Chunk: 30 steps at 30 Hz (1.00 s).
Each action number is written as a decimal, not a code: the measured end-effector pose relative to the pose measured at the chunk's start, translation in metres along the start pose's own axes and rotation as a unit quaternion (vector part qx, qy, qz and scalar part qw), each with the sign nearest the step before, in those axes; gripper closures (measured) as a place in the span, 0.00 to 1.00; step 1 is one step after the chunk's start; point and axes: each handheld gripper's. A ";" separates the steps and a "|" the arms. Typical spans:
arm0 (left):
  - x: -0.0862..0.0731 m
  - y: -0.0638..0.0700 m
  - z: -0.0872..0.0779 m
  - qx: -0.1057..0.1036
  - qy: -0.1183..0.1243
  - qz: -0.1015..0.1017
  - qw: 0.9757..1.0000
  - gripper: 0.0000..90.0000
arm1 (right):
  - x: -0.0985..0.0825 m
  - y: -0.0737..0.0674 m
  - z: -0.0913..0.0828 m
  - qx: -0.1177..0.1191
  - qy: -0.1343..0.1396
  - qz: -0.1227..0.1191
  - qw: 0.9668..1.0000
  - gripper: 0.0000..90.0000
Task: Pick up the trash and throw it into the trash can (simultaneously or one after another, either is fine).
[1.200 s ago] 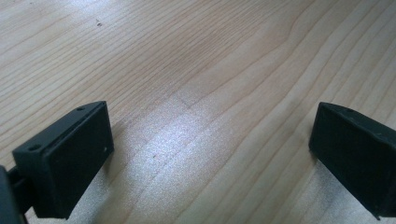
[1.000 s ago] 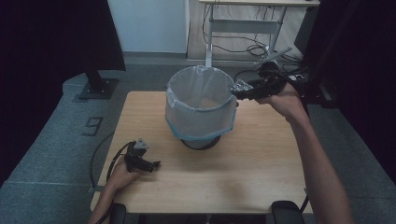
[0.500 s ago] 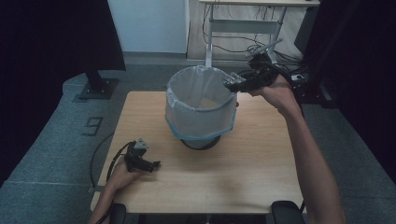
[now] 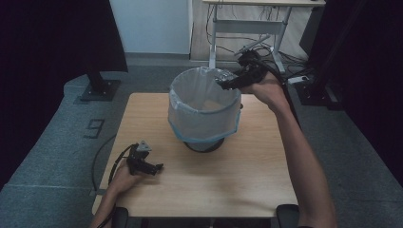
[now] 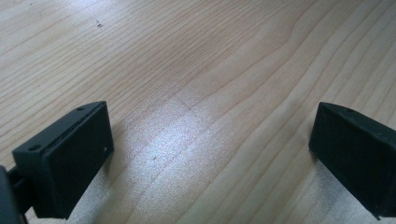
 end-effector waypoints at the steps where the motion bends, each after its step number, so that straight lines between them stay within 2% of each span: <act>1: 0.000 0.000 0.000 0.000 0.000 0.000 1.000 0.00 | 0.001 -0.001 0.002 0.000 0.001 -0.002 1.000 0.40; 15: 0.000 0.000 0.000 0.000 0.000 0.000 1.000 0.00 | 0.009 -0.009 0.042 0.002 -0.007 -0.016 1.000 0.40; 25: 0.000 0.000 0.000 0.000 0.000 0.000 1.000 0.00 | 0.005 -0.014 0.077 0.008 -0.022 -0.025 0.999 0.39; 30: 0.000 0.000 0.000 0.000 0.000 0.000 1.000 0.00 | 0.000 -0.012 0.087 0.006 -0.035 -0.022 0.999 0.35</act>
Point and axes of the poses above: each handheld gripper's, and its own axes: z roughly forward along the jaws, x roughly out of its top, y roughly to its right, and after that the axes turned 7 degrees about z, right-handed
